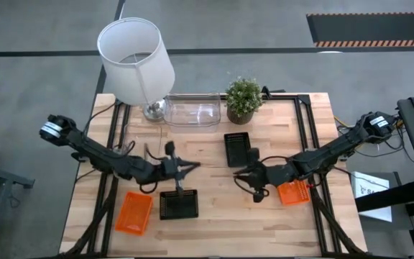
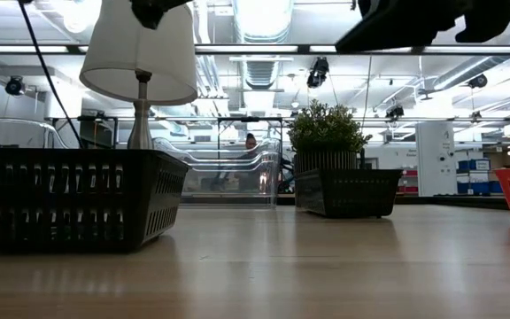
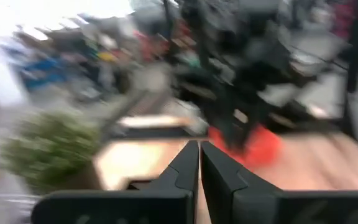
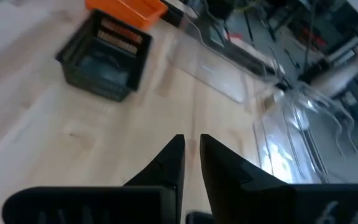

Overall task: Stack baskets by color
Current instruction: Stack the bottom black bin on the top black bins

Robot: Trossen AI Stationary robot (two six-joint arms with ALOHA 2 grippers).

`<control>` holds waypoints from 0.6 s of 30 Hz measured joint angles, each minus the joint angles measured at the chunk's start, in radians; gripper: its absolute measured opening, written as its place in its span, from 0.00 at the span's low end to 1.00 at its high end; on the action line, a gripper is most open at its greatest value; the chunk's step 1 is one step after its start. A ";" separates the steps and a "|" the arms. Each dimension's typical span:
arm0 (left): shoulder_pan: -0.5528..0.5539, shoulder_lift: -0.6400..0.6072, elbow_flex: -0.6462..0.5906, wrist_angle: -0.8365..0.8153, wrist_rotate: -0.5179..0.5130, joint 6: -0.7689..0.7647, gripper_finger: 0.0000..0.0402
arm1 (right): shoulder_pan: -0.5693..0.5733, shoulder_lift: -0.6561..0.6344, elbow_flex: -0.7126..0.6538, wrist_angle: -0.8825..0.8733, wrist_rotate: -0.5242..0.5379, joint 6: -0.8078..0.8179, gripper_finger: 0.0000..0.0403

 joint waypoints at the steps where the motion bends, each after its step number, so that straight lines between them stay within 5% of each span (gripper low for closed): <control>1: -0.002 0.002 0.019 -0.065 0.039 -0.038 0.00 | 0.000 0.000 0.000 0.006 -0.012 -0.013 0.11; 9: -0.005 0.047 0.184 -0.562 0.369 -0.356 0.00 | 0.000 -0.002 0.000 0.009 -0.019 -0.070 0.11; 18: 0.014 0.128 0.293 -0.957 0.520 -0.557 0.07 | 0.000 -0.018 0.000 0.008 -0.019 -0.069 0.11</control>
